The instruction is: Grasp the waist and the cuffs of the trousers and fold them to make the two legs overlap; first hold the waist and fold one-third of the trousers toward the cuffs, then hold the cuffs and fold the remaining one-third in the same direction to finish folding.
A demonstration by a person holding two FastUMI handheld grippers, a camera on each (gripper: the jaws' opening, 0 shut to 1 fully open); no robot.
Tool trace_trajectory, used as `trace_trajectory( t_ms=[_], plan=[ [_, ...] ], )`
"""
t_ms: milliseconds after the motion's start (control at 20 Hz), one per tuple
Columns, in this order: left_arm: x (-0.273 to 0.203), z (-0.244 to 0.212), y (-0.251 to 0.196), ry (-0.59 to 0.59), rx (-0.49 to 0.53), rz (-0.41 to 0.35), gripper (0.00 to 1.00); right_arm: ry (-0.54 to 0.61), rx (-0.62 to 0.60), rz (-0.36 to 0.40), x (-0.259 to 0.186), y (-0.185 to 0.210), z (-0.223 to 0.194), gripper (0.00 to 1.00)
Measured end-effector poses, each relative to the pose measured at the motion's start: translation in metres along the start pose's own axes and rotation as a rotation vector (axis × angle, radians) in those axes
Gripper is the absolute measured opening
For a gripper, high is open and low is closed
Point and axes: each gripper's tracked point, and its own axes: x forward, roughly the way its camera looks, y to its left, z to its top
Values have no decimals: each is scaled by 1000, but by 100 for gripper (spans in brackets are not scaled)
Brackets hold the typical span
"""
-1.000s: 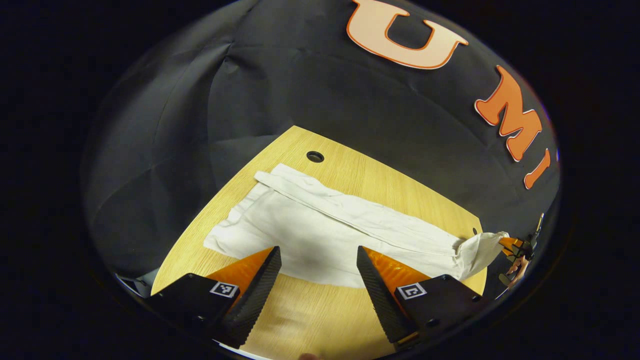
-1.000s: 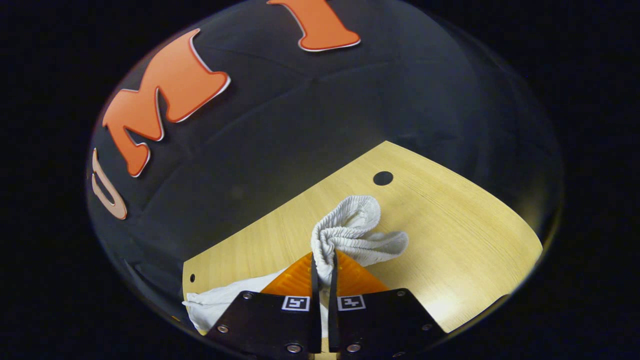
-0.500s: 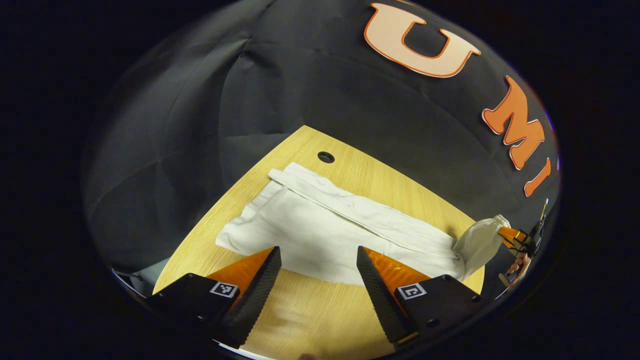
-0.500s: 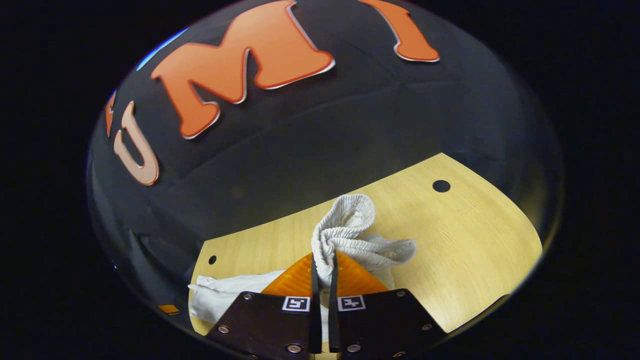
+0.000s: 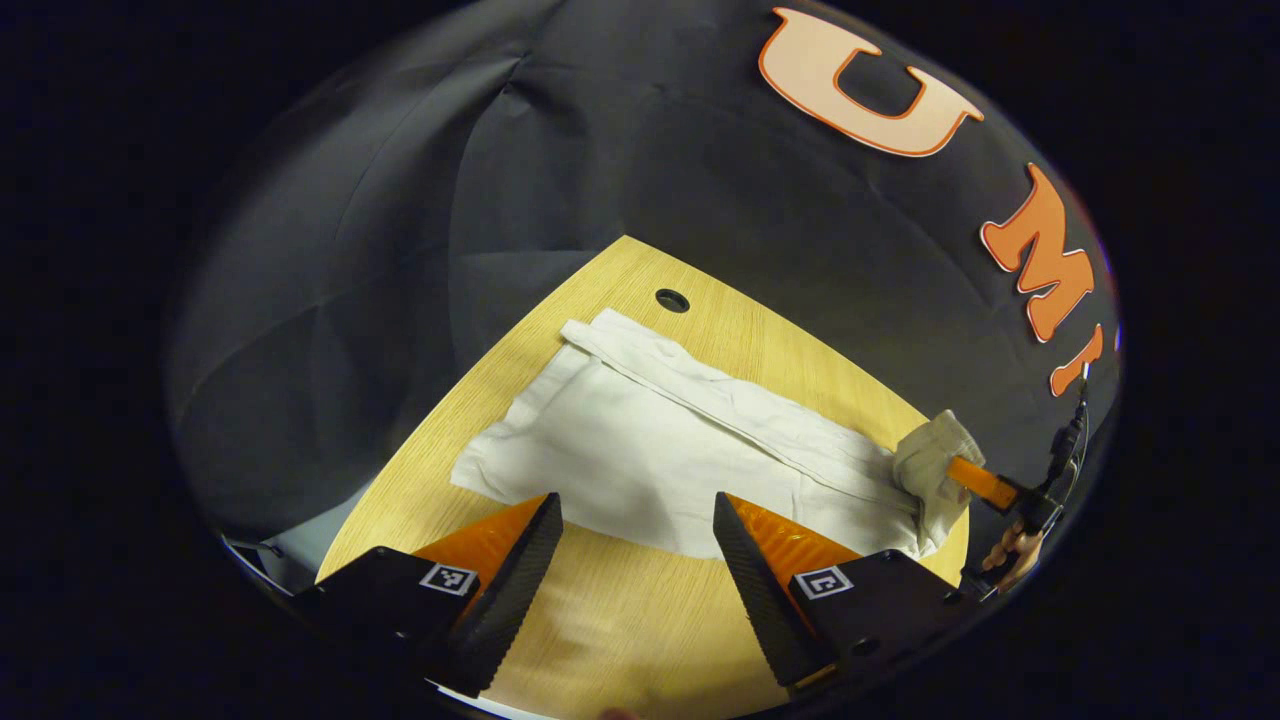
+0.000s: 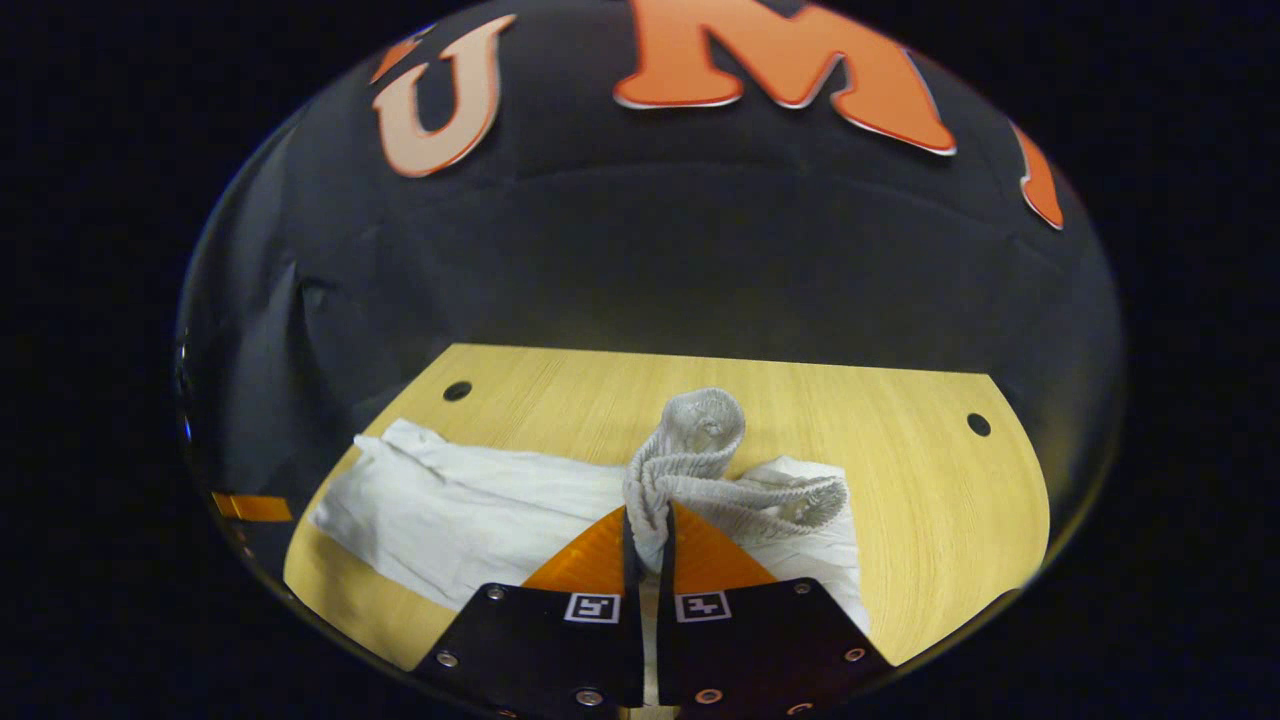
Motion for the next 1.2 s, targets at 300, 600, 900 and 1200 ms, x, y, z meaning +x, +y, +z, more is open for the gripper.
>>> trace_trajectory(
  t_ms=[300,600,900,1200],
  plan=[
    [2,-3,-2,70,2,-11,99,139,-288,123,-19,7,-35,34],
    [6,-10,-5,136,-74,-53,100,146,-360,171,-61,-3,-42,73],
    [9,-17,-14,214,-252,-77,99,117,-192,73,-79,-52,-21,88],
    [23,-14,-12,202,-410,-77,97,84,-68,-34,-93,-110,-5,91]
  ],
)
